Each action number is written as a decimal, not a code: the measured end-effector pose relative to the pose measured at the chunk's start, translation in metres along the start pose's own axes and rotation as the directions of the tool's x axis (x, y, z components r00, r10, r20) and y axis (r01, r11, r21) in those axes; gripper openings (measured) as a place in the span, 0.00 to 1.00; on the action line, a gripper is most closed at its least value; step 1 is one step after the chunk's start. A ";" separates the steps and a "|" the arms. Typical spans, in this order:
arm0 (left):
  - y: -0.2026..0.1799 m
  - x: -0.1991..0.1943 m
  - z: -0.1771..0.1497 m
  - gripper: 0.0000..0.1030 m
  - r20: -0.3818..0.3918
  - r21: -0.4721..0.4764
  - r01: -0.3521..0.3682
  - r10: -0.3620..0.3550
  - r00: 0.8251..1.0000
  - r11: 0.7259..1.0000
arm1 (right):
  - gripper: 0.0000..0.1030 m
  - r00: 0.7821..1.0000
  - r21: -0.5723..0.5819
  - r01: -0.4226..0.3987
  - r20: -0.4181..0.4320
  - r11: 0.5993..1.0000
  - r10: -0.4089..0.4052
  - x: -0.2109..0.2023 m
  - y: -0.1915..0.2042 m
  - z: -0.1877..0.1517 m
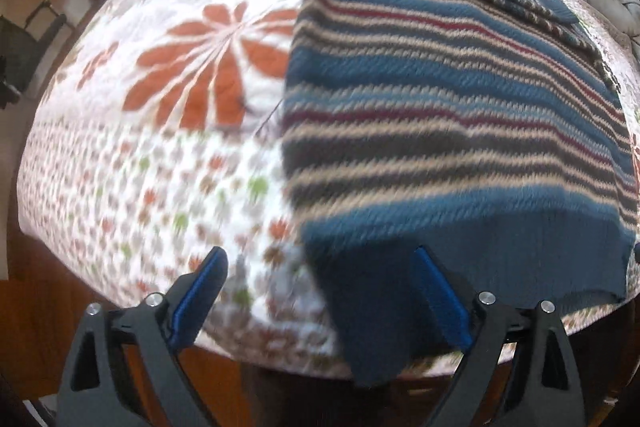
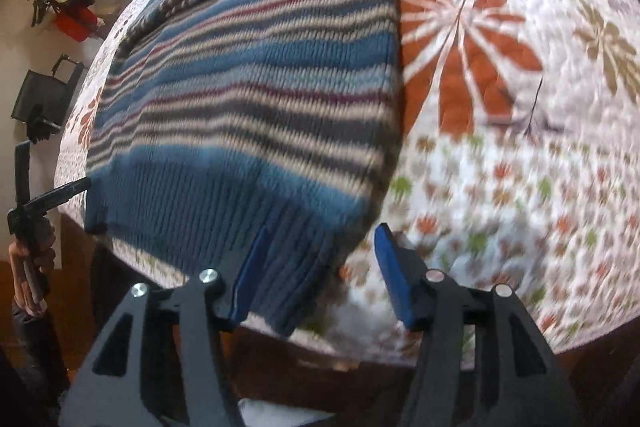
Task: Fold small clothes
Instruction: 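Grasp the ribbed hem with both grippers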
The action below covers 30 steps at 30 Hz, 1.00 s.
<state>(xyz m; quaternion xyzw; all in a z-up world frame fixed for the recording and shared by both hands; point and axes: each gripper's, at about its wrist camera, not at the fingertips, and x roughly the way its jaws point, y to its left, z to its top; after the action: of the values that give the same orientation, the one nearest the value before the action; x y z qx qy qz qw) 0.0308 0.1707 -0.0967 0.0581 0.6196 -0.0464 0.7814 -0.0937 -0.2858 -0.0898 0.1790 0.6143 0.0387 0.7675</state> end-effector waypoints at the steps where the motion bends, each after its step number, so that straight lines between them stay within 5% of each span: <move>1: 0.002 0.000 -0.003 0.91 -0.006 -0.005 0.013 -0.013 1.000 1.000 | 0.54 1.000 0.001 -0.006 -0.003 1.000 0.006 0.002 0.001 -0.004; 8: 0.011 0.011 -0.029 0.91 -0.072 -0.080 0.122 -0.127 0.989 0.989 | 0.55 0.997 0.031 -0.074 -0.026 0.997 0.075 0.018 0.005 -0.013; 13: -0.012 0.011 -0.038 0.91 -0.081 -0.030 0.136 -0.138 0.987 0.990 | 0.56 0.998 0.007 -0.052 -0.028 0.999 0.052 0.026 0.018 -0.010; 19: -0.033 0.008 -0.049 0.84 -0.100 -0.062 0.297 -0.302 0.948 0.953 | 0.53 0.998 0.021 -0.053 -0.018 0.998 0.054 0.025 0.014 -0.010; 24: -0.019 0.009 -0.041 0.48 -0.084 -0.104 0.305 -0.314 0.946 0.947 | 0.52 0.998 0.057 -0.058 0.006 0.997 0.058 0.018 -0.001 -0.010; 30: -0.041 0.023 -0.018 0.59 -0.114 -0.049 0.252 -0.256 0.960 0.967 | 0.54 0.999 0.048 -0.045 -0.017 0.998 0.046 0.023 0.002 -0.009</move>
<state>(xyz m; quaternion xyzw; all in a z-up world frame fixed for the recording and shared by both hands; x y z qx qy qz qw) 0.0126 0.1323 -0.1242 -0.0322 0.6682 -0.1322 0.7314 -0.0965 -0.2759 -0.1122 0.2108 0.6177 0.0432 0.7564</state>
